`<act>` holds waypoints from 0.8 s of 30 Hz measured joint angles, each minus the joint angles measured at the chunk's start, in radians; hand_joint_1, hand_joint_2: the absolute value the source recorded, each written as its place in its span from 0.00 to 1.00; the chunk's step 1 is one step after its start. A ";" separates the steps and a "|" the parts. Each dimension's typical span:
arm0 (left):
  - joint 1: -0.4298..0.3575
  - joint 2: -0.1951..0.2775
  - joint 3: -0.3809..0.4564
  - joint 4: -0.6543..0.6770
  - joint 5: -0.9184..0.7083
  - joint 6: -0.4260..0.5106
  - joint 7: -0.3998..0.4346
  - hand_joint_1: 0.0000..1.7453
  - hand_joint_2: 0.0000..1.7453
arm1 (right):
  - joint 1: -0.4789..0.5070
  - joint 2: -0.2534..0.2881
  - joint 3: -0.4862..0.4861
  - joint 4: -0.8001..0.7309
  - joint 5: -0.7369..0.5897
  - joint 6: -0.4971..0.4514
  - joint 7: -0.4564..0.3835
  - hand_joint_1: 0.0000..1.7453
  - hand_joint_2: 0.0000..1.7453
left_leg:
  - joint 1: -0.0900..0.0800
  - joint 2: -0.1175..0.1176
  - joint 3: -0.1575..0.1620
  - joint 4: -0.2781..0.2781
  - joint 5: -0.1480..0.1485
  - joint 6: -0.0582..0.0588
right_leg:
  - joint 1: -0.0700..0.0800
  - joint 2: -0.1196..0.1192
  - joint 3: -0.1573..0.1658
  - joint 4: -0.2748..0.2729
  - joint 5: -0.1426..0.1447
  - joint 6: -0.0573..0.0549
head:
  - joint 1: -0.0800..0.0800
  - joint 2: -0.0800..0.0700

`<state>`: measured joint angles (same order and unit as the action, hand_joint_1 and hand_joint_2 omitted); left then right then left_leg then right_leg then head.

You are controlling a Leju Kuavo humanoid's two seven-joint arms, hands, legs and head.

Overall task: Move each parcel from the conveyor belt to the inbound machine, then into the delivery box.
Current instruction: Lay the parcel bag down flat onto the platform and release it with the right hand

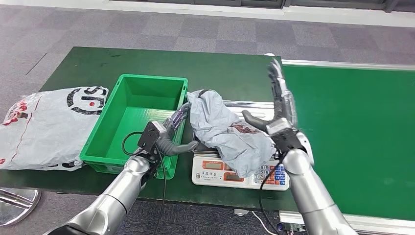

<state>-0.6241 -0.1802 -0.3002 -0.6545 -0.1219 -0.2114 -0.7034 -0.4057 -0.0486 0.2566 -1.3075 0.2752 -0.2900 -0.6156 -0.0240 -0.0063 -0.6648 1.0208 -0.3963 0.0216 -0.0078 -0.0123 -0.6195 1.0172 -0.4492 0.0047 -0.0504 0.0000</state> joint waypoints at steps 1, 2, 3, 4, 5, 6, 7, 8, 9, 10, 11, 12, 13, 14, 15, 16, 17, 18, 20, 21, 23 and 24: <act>0.001 0.000 0.000 -0.001 0.002 0.002 0.000 0.00 1.00 | 0.025 -0.005 -0.025 -0.029 -0.019 0.008 -0.006 0.00 1.00 | 0.000 0.000 0.000 0.000 0.000 0.000 | 0.000 0.000 0.000 0.000 0.000 0.000 | 0.000 0.000; 0.001 0.000 0.000 -0.002 0.005 0.003 0.000 0.00 1.00 | 0.045 -0.008 -0.047 -0.054 -0.038 0.019 -0.010 0.00 1.00 | 0.000 0.000 0.000 0.000 0.000 0.000 | 0.000 0.000 0.000 0.000 0.000 0.000 | 0.000 0.000; 0.002 0.001 0.000 -0.002 0.010 0.002 0.000 0.00 1.00 | 0.061 -0.012 -0.067 -0.077 -0.062 0.032 -0.012 0.00 1.00 | 0.000 0.001 0.000 0.000 -0.001 0.000 | 0.000 0.001 0.000 0.000 0.000 0.000 | 0.000 0.000; 0.002 0.001 0.000 -0.002 0.015 -0.001 0.000 0.00 1.00 | 0.076 -0.014 -0.085 -0.098 -0.094 0.050 -0.011 0.00 1.00 | 0.000 0.001 0.000 0.000 -0.001 0.000 | 0.000 0.001 -0.001 0.000 0.000 0.000 | 0.000 0.000; 0.004 0.002 0.000 -0.003 0.020 -0.006 0.000 0.00 1.00 | 0.088 -0.016 -0.103 -0.115 -0.130 0.069 -0.009 0.00 1.00 | 0.000 0.002 0.000 0.000 -0.001 0.000 | 0.000 0.001 -0.001 0.000 0.000 0.000 | 0.000 0.000; 0.006 0.002 0.000 -0.005 0.023 -0.009 0.000 0.00 1.00 | 0.100 -0.018 -0.122 -0.131 -0.168 0.088 -0.007 0.00 1.00 | 0.000 0.002 0.000 0.000 -0.001 0.000 | 0.000 0.001 -0.001 0.000 0.000 0.000 | 0.000 0.000; 0.008 0.002 0.000 -0.007 0.026 -0.010 0.000 0.00 1.00 | 0.110 -0.019 -0.141 -0.144 -0.204 0.105 -0.006 0.00 1.00 | 0.000 0.002 0.000 0.000 0.000 0.000 | 0.000 0.001 -0.001 0.000 0.000 0.000 | 0.000 0.000; 0.010 0.002 0.000 -0.010 0.027 -0.010 0.000 0.00 1.00 | 0.118 -0.020 -0.161 -0.156 -0.236 0.119 -0.005 0.00 1.00 | 0.000 0.001 0.000 0.000 0.000 0.000 | 0.000 0.001 0.000 0.000 0.000 0.000 | 0.000 0.000; 0.012 0.003 0.000 -0.012 0.029 -0.009 0.000 0.00 1.00 | 0.127 -0.021 -0.182 -0.167 -0.264 0.128 -0.005 0.00 1.00 | 0.000 0.001 0.000 0.000 0.000 0.000 | 0.000 0.000 0.000 0.000 0.000 0.000 | 0.000 0.000; 0.013 0.003 0.000 -0.013 0.031 -0.006 0.000 0.00 1.00 | 0.135 -0.022 -0.202 -0.177 -0.288 0.135 -0.005 0.00 1.00 | 0.000 0.001 0.000 0.000 0.000 0.000 | 0.000 0.000 0.000 0.000 0.000 0.000 | 0.000 0.000; 0.013 0.004 0.000 -0.014 0.034 0.000 0.000 0.00 1.00 | 0.145 -0.022 -0.222 -0.186 -0.309 0.139 -0.004 0.00 1.00 | 0.000 0.001 0.000 0.000 0.000 0.000 | 0.000 0.000 0.000 0.000 0.000 0.000 | 0.000 0.000; 0.013 0.004 0.000 -0.014 0.037 0.009 0.000 0.00 1.00 | 0.154 -0.022 -0.241 -0.194 -0.320 0.139 0.000 0.00 1.00 | 0.000 0.001 0.000 0.000 0.000 0.000 | 0.000 0.000 0.000 0.000 0.000 0.000 | 0.000 0.000; 0.013 0.004 0.000 -0.015 0.043 0.019 0.000 0.00 1.00 | 0.163 -0.021 -0.258 -0.198 -0.311 0.131 0.008 0.00 1.00 | 0.000 0.001 0.000 0.000 0.000 0.000 | 0.000 0.000 0.001 0.000 0.000 0.000 | 0.000 0.000; 0.014 0.004 0.002 -0.016 0.053 0.029 0.000 0.00 1.00 | 0.172 -0.019 -0.271 -0.199 -0.281 0.113 0.016 0.00 1.00 | 0.000 0.001 0.000 0.000 0.000 0.000 | 0.000 0.000 0.001 0.000 0.000 0.000 | 0.000 0.000; 0.015 0.004 0.005 -0.020 0.067 0.038 0.000 0.00 1.00 | 0.180 -0.017 -0.279 -0.192 -0.229 0.083 0.018 0.00 1.00 | 0.000 0.001 0.000 0.000 0.000 0.000 | 0.000 0.000 0.001 0.000 0.000 0.000 | 0.000 0.000; 0.018 0.005 0.013 -0.030 0.084 0.050 0.000 0.00 1.00 | 0.186 -0.014 -0.284 -0.175 -0.166 0.041 0.012 0.00 1.00 | 0.000 0.002 0.001 0.000 -0.001 0.000 | 0.000 0.001 0.000 0.000 0.000 0.000 | 0.000 0.000; 0.023 0.006 0.024 -0.044 0.100 0.063 0.000 0.00 1.00 | 0.192 -0.010 -0.285 -0.148 -0.106 -0.006 -0.004 0.00 1.00 | 0.000 0.002 0.001 0.000 -0.001 0.000 | 0.000 0.002 0.000 0.000 0.000 0.000 | 0.000 0.000; 0.029 0.007 0.038 -0.062 0.114 0.078 0.000 0.00 1.00 | 0.196 -0.005 -0.285 -0.114 -0.060 -0.055 -0.026 0.00 1.00 | 0.000 0.003 0.001 0.000 -0.001 0.000 | 0.001 0.002 0.000 0.000 0.000 0.000 | 0.000 0.000; 0.035 0.007 0.064 -0.095 0.129 0.100 0.000 0.00 1.00 | 0.205 0.003 -0.285 -0.049 -0.016 -0.127 -0.062 0.00 1.00 | 0.000 0.003 0.000 0.000 0.000 0.000 | 0.001 0.002 -0.001 0.000 0.000 0.000 | 0.000 0.000; 0.036 0.007 0.075 -0.108 0.133 0.104 0.000 0.00 1.00 | 0.207 0.007 -0.285 -0.024 -0.010 -0.147 -0.072 0.00 1.00 | 0.000 0.002 0.000 0.000 0.000 0.000 | 0.001 0.002 0.000 0.000 0.000 0.000 | 0.000 0.000; 0.039 0.008 0.090 -0.126 0.134 0.109 0.000 0.00 1.00 | 0.209 0.011 -0.285 0.014 -0.006 -0.163 -0.080 0.00 1.00 | 0.001 0.002 0.000 0.000 0.000 -0.001 | 0.001 0.001 0.000 0.000 0.000 -0.001 | 0.000 0.000; 0.042 0.008 0.096 -0.137 0.134 0.118 0.000 0.00 1.00 | 0.209 0.012 -0.285 0.029 -0.012 -0.165 -0.082 0.00 1.00 | 0.001 0.002 0.000 0.000 0.000 -0.001 | 0.001 0.001 0.000 0.000 0.000 -0.001 | 0.000 0.000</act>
<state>-0.5822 -0.1721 -0.2042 -0.7919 0.0124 -0.0936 -0.7036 -0.1970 -0.0370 -0.0286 -1.2785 0.2634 -0.4554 -0.6976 -0.0234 -0.0047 -0.6646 1.0205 -0.3961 0.0210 -0.0069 -0.0112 -0.6197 1.0176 -0.4490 0.0041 -0.0504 0.0000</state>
